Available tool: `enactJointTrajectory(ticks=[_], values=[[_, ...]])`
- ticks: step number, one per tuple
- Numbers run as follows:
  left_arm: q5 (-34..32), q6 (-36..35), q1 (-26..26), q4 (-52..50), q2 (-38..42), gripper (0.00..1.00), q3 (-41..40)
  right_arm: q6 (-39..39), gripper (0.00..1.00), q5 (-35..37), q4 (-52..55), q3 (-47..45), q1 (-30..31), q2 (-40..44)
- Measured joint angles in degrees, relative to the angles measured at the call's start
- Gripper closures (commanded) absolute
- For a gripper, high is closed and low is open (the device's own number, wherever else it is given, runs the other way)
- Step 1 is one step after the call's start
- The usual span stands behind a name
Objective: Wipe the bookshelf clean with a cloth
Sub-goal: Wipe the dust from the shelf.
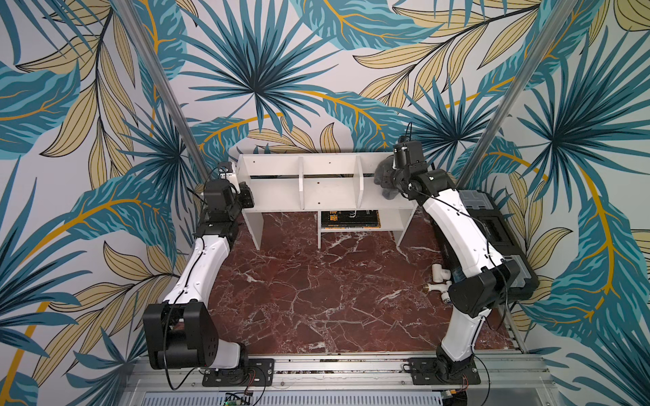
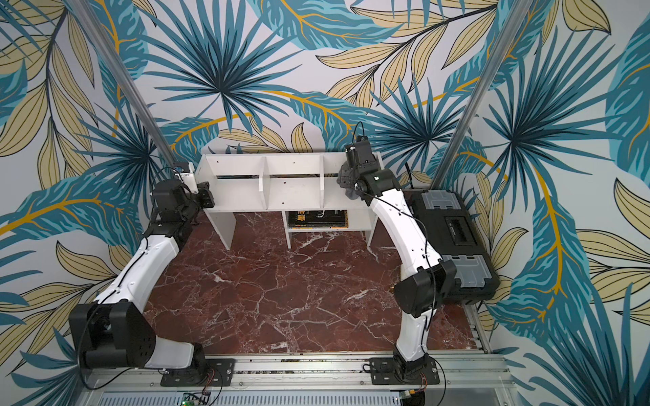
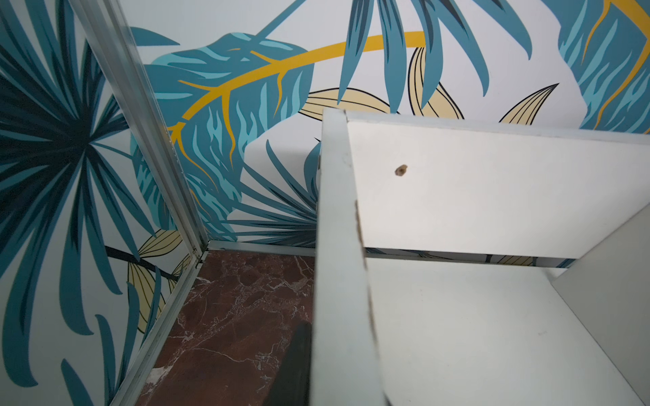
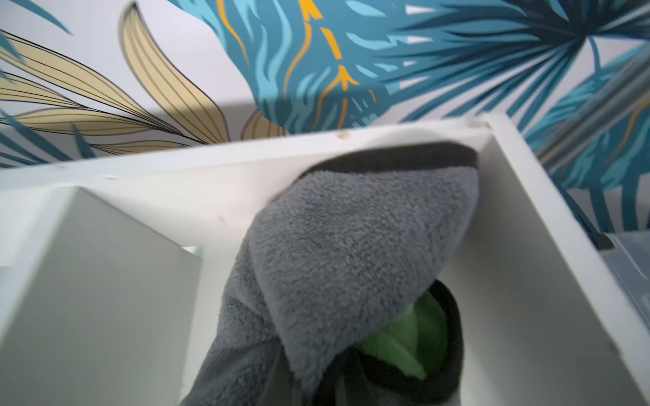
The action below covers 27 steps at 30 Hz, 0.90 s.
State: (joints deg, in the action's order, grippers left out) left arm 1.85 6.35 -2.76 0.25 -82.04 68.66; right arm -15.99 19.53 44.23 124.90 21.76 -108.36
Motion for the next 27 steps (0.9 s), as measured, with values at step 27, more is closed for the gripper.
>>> enactJointTrajectory(ticks=[27], values=[[-0.04, -0.15, 0.0, 0.02, -0.11, 1.0, 0.07, 7.39, 0.99, 14.05, 1.84, -2.1, -3.74, 6.38]])
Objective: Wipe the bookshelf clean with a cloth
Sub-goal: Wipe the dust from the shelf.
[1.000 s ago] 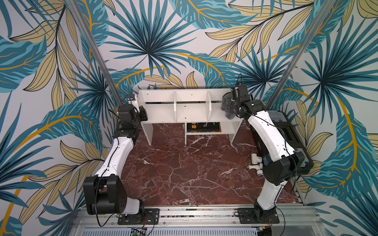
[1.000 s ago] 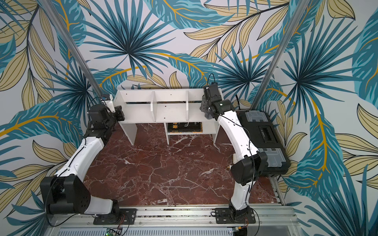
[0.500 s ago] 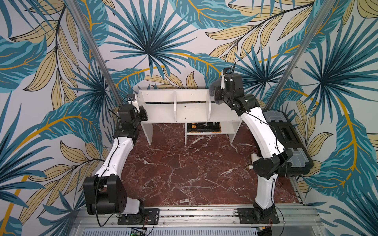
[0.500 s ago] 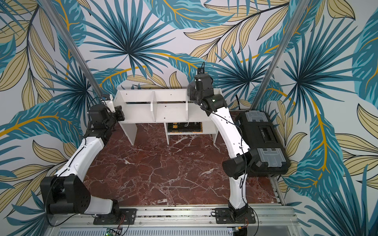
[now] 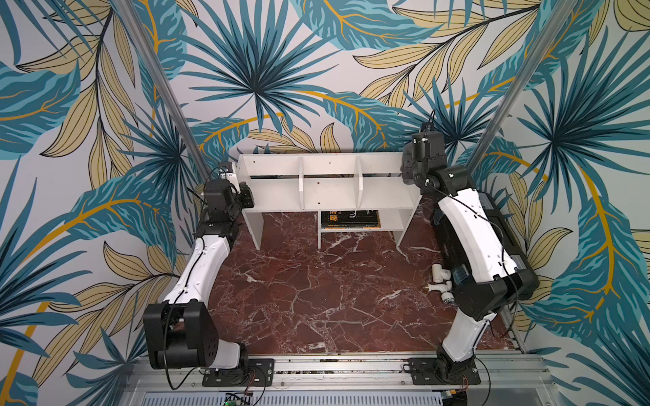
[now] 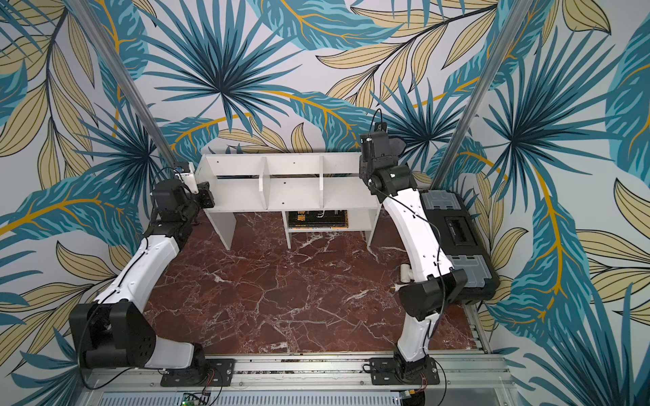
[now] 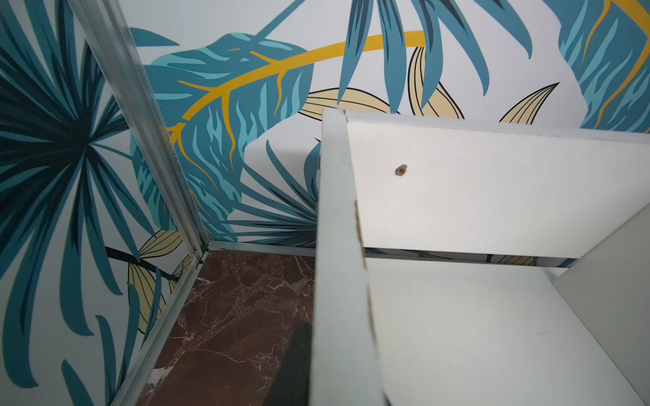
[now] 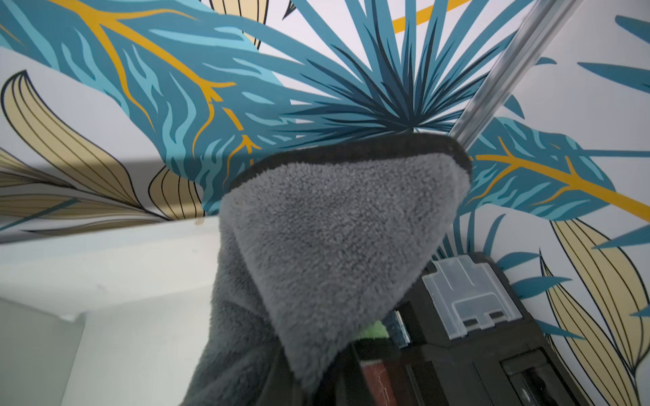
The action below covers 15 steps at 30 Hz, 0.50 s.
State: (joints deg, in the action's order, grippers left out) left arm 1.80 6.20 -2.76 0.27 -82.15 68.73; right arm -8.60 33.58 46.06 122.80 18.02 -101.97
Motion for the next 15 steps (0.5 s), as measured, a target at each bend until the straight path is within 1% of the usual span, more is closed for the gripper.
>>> enactJointTrajectory(ticks=[4, 8, 11, 15], values=[[0.0, -0.02, 0.0, 0.0, 0.0, 1.0, 0.0, -2.25, 1.0, -0.87, -1.03, -10.84, 2.73, 6.99], [0.0, -0.02, 0.0, 0.0, 0.0, 1.0, 0.0, -4.98, 1.0, -3.96, -1.62, -17.59, 5.05, 9.33], [0.02, 0.0, 0.0, 0.0, -0.02, 1.0, 0.0, -6.25, 1.0, -6.97, -1.84, -17.4, 5.38, 6.73], [0.02, 0.0, 0.0, 0.0, -0.02, 1.0, 0.0, -7.08, 1.0, -11.52, -2.8, -12.13, 5.25, -0.2]])
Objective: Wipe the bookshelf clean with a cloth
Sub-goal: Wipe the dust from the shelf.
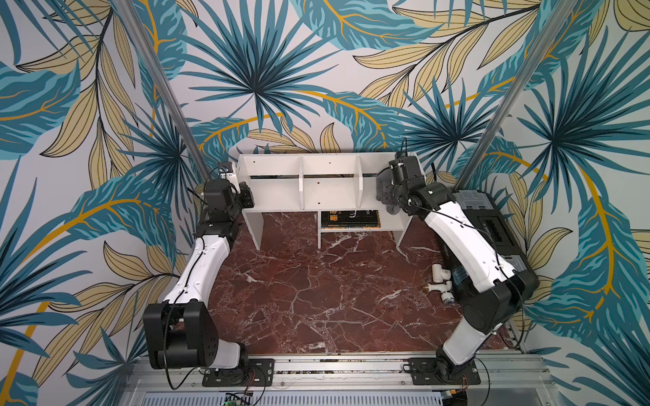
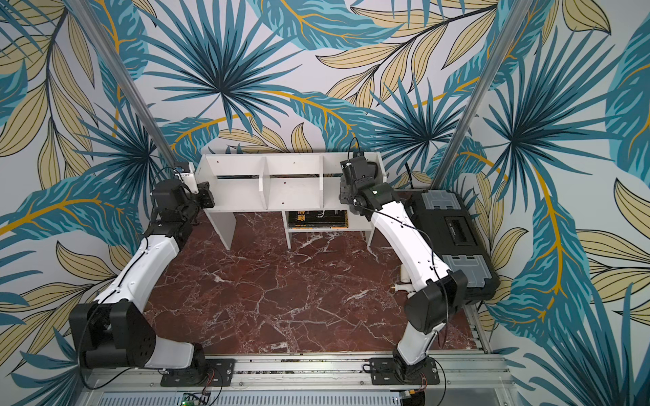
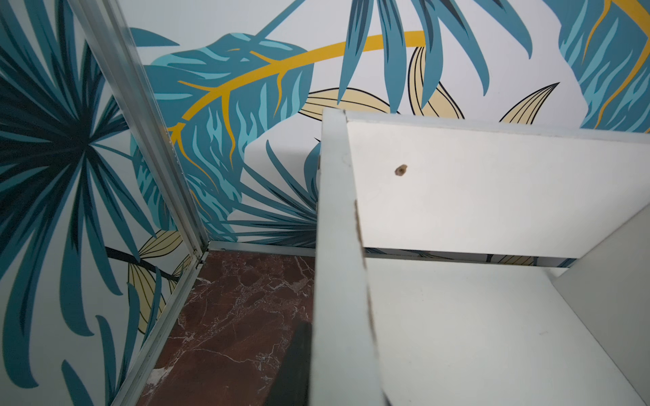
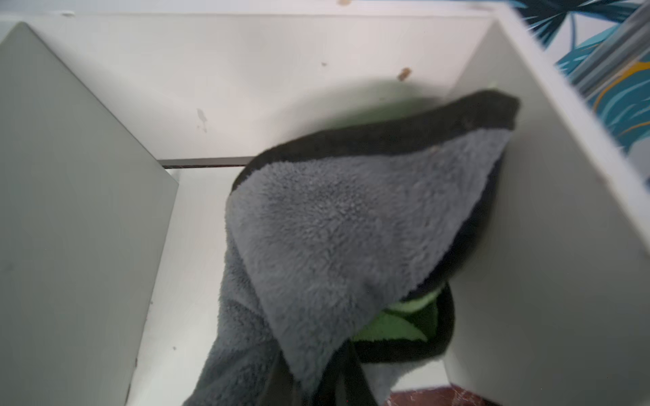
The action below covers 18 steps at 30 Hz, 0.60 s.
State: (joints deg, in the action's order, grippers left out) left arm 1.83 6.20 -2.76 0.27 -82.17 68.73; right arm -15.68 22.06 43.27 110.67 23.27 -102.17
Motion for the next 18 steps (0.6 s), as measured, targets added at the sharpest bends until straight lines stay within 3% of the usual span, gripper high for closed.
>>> enactJointTrajectory(ticks=[5, 10, 18], values=[[0.02, 0.0, 0.0, 0.0, -0.02, 1.0, 0.0, -2.4, 1.0, -7.17, -1.66, 2.56, 0.04, -4.57], [0.11, 0.0, 0.0, 0.02, -0.15, 1.0, 0.09, -4.35, 1.0, -10.71, -4.81, -4.22, 0.02, -0.81], [0.57, -0.02, -0.09, -0.02, -0.85, 1.0, 0.81, -3.1, 1.0, -0.79, 3.67, -2.78, -1.64, 2.56]])
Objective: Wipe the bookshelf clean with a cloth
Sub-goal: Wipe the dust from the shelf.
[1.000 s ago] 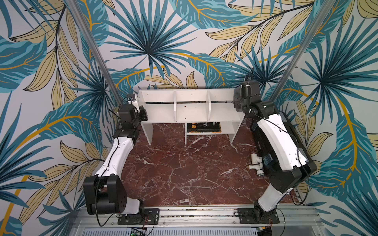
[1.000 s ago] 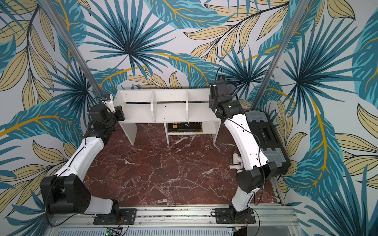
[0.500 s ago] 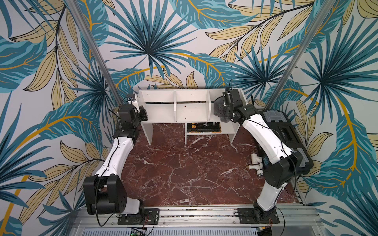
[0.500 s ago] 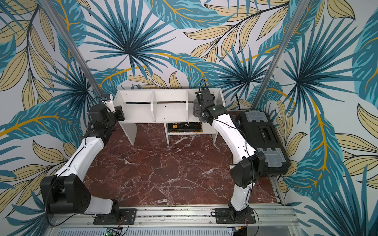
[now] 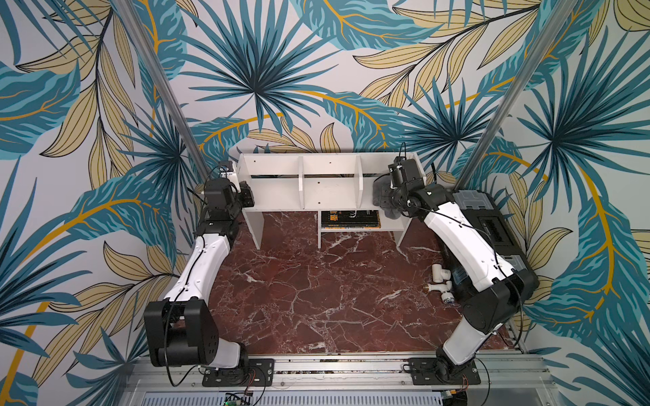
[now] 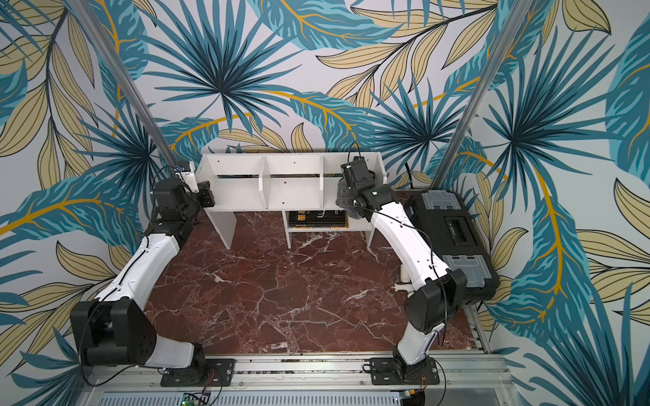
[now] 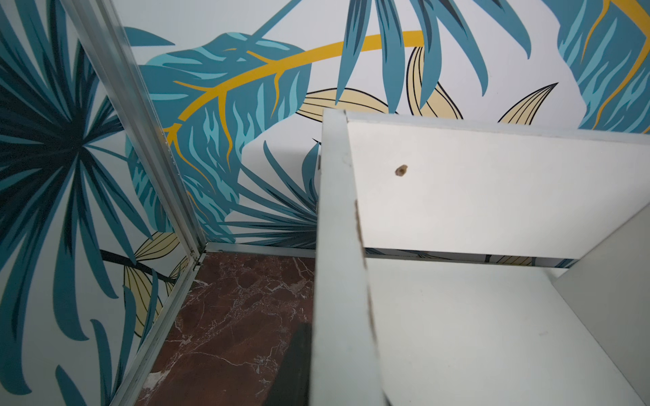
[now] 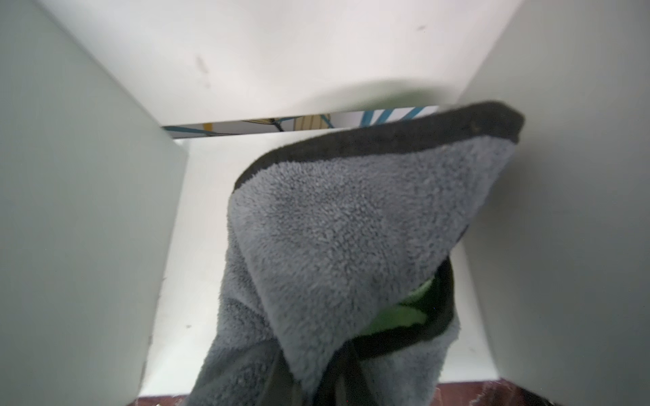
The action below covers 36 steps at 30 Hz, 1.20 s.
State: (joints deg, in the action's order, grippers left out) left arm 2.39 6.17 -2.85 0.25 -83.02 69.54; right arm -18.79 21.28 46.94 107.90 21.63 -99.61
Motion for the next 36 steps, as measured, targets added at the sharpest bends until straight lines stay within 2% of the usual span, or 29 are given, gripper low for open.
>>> enactJointTrajectory(ticks=[6, 9, 13, 18, 24, 27, 28, 32, 34, 36], values=[[0.42, -0.17, -0.24, -0.24, -0.02, 1.0, 0.15, 0.33, 1.0, 1.57, 2.67, 9.9, -1.42, -5.66], [0.42, -0.2, -0.24, -0.24, -0.02, 1.0, 0.15, -0.17, 1.0, -0.68, 2.29, 14.03, -1.27, -9.66], [0.44, -0.2, -0.26, -0.24, -0.02, 1.0, 0.15, -1.31, 1.0, -4.57, 1.36, 14.03, -0.87, -11.87], [0.52, -0.2, -0.26, -0.26, -0.02, 1.0, 0.15, -1.44, 1.0, -5.68, -3.65, 4.42, 0.57, -7.04], [0.55, -0.17, -0.26, -0.37, 0.0, 1.0, 0.22, -0.9, 1.0, -6.69, -5.53, -14.05, 1.29, 10.69], [0.5, 0.74, -0.26, -1.75, 0.0, 0.63, 1.01, 0.35, 1.0, -10.43, -5.95, -19.28, 1.14, 19.78], [1.29, 2.1, -0.26, -3.15, 0.0, 0.54, 1.42, 0.7, 1.0, -12.44, -6.19, -20.24, 1.16, 22.58], [3.06, 6.25, 0.13, -8.26, 0.11, 0.34, 2.99, 1.46, 0.99, -21.38, -9.27, -22.8, 1.18, 31.15], [3.3, 7.5, 0.2, -10.54, 0.31, 0.18, 3.89, 1.42, 0.99, -25.42, -11.21, -23.78, 1.18, 33.66], [3.5, 8.28, 0.26, -12.79, 0.74, 0.16, 5.25, 1.27, 0.99, -28.89, -12.9, -24.28, 1.18, 34.84]])
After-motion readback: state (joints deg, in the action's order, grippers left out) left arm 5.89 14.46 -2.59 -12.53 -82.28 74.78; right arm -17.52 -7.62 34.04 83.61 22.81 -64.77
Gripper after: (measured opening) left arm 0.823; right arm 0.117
